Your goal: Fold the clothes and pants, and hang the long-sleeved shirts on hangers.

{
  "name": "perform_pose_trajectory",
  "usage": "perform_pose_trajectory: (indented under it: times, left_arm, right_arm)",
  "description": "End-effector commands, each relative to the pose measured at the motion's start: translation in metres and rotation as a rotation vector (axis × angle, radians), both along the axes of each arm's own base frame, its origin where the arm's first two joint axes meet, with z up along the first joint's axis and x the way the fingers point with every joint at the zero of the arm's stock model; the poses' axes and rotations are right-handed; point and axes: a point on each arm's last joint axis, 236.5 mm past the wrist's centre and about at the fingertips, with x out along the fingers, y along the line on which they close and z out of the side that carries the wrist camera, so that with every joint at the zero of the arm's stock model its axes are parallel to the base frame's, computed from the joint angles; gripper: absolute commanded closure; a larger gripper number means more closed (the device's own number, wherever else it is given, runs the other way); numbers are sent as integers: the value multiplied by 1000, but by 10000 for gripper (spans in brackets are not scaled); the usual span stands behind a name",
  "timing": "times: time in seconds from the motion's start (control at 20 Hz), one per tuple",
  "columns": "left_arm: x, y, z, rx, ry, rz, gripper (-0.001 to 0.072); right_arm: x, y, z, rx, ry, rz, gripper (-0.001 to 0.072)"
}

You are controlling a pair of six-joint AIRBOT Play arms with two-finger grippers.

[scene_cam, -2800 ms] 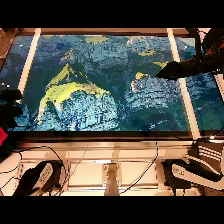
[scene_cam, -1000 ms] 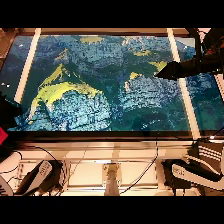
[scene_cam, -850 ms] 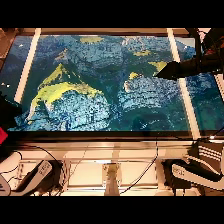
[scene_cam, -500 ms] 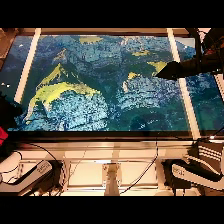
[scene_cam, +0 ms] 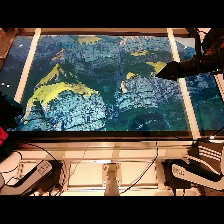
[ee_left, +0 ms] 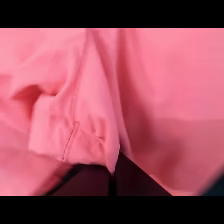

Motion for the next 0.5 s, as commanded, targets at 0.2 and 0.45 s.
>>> perform_pose_trajectory:
  times: [0.2, 0.45]
  left_arm:
    - [125, -150, 71, -77, -324, -517, 689]
    - [173, -321, 183, -80, -556, -991, 689]
  right_arm:
    - [5, 6, 8, 42, -18, -14, 702]
    - [16, 4, 13, 50, -59, -45, 703]
